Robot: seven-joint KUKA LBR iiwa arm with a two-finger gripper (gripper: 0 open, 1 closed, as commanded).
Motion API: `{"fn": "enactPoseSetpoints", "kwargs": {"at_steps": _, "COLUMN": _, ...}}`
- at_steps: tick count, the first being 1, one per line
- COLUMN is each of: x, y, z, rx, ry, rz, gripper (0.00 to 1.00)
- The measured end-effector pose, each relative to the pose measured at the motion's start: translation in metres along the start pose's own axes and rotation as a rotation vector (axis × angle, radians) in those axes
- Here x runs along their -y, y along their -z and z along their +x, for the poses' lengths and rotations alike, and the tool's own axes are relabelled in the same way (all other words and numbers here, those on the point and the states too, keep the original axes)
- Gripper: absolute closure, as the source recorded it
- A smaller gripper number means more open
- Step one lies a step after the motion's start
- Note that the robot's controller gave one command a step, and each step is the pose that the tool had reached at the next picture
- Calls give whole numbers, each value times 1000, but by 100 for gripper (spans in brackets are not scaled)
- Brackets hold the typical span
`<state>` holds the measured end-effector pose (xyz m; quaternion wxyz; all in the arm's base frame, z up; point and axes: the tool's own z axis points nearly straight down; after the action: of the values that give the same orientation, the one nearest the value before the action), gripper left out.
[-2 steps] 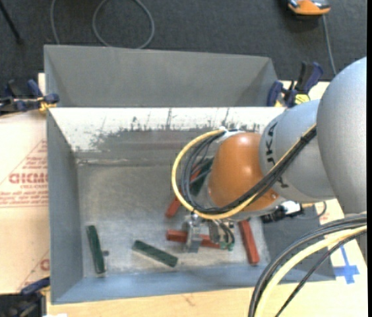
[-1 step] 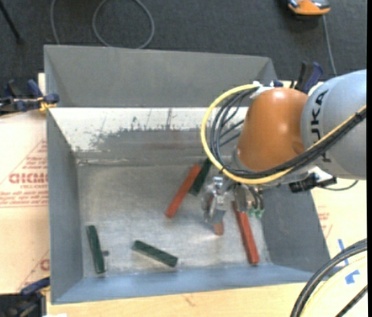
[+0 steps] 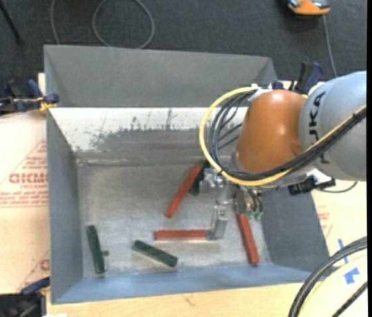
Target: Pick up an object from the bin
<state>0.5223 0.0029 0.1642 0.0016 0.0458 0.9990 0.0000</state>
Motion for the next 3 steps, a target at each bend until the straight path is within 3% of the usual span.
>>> {"fn": "enactPoseSetpoints", "kwargs": {"at_steps": 1, "x": 10, "y": -95, "z": 20, "rx": -2, "ry": -53, "rz": 0, "gripper": 0}}
{"fn": "enactPoseSetpoints", "kwargs": {"at_steps": 2, "x": 10, "y": -94, "z": 19, "rx": 1, "ry": -52, "rz": 0, "gripper": 100}}
{"fn": "enactPoseSetpoints", "kwargs": {"at_steps": 3, "x": 7, "y": 29, "z": 1, "rx": 9, "ry": -95, "rz": -1, "gripper": 100}}
